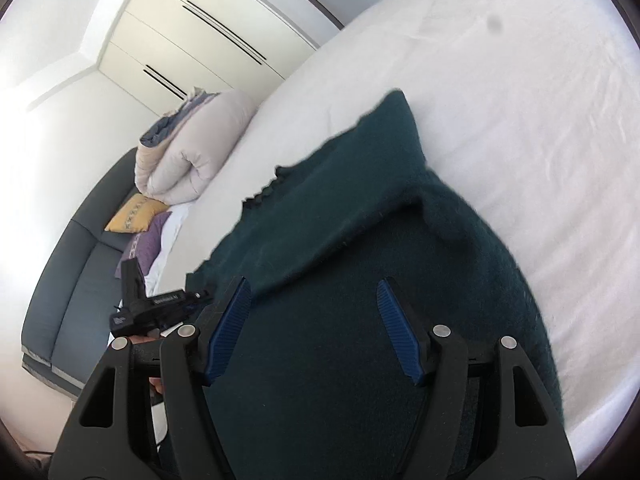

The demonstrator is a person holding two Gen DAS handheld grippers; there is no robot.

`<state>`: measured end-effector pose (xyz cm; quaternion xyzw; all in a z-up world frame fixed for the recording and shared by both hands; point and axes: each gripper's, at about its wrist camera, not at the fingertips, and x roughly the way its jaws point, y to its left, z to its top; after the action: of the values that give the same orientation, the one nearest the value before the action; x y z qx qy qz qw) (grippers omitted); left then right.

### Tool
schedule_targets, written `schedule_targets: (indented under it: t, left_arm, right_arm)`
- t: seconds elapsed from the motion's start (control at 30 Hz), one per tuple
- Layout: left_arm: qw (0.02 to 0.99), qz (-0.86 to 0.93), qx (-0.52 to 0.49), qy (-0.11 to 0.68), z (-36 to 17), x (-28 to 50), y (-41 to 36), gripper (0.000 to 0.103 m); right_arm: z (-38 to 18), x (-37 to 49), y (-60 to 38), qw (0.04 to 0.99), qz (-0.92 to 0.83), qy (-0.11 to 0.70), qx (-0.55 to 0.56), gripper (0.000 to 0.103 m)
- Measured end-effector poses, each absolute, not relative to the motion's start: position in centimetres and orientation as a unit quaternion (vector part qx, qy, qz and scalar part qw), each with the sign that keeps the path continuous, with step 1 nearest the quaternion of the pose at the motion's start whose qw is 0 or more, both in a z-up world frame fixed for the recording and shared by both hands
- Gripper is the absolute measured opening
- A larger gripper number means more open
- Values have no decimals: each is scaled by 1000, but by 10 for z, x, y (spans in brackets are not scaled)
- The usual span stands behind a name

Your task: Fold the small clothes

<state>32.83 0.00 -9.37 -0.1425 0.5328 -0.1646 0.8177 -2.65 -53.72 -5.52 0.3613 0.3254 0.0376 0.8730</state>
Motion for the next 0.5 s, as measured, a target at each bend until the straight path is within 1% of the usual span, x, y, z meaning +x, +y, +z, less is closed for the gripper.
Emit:
schedule_targets:
  t: [0.1,0.2,0.27,0.3,0.37,0.43,0.5]
  left_arm:
    - [818,-166,-151,530,-96,328,1,13]
    - [821,-166,-147,526,-96,326,2,13]
    - [824,-168,-142,523,-96,326,0,13]
    - [824,-170,-141,521,-95,325,1,13]
    - [826,-174,-143,517,-96,325,3,13]
    - [827,-179,-150,512,-98,324,5,14]
    - [828,-184,-159,506,-100,323,9,15]
  right_arm:
    - [-39,-2,-552,868,73,321,372,65]
    - [-42,44,-570,847,96,359,381,65]
    - [-51,68,-585,839,82,373,388,65]
    - [-63,83,-594,822,98,391,402,65]
    - [-92,106,-613,776,73,441,445,64]
    - [-102,117,-627,758,100,425,485,64]
    - [-94,131,-640,773,80,410,478,64]
